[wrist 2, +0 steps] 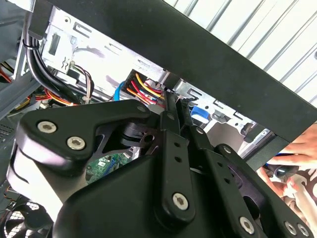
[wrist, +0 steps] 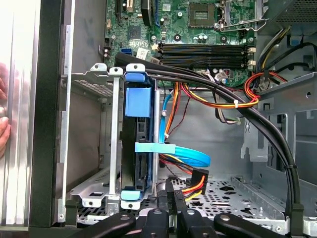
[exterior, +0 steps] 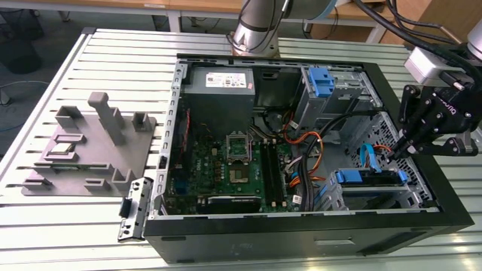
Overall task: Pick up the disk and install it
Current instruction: 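Insert the second disk wire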
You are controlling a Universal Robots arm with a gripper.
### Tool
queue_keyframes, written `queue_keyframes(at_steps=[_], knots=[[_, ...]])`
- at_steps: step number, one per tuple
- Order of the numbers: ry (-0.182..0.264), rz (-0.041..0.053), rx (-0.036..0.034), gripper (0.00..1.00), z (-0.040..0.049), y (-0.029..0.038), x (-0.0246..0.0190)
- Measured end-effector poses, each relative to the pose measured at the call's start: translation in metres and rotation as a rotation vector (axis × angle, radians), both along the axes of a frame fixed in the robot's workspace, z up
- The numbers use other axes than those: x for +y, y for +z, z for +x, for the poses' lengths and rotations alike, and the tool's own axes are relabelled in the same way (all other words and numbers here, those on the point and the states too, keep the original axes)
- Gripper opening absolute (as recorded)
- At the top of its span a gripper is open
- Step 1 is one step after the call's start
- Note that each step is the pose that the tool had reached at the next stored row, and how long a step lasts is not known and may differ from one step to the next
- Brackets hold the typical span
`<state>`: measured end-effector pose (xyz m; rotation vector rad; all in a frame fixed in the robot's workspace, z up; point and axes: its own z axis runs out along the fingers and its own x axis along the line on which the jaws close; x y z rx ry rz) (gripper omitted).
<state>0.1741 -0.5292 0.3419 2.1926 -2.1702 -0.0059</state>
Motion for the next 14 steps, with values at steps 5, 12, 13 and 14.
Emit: queue_keyframes(at_steps=[5, 12, 13, 14], knots=[[0.000, 0.0000, 0.0000, 0.24, 0.0001, 0.0000, 0.0000], [0.000, 0.0006, -0.0017, 0.24, -0.0004, 0.0080, 0.0000], [0.000, 0.0006, -0.0031, 0.24, -0.0008, 0.0085, 0.0000], [0.000, 0.0008, -0.0038, 0.24, -0.0009, 0.0085, 0.0000]])
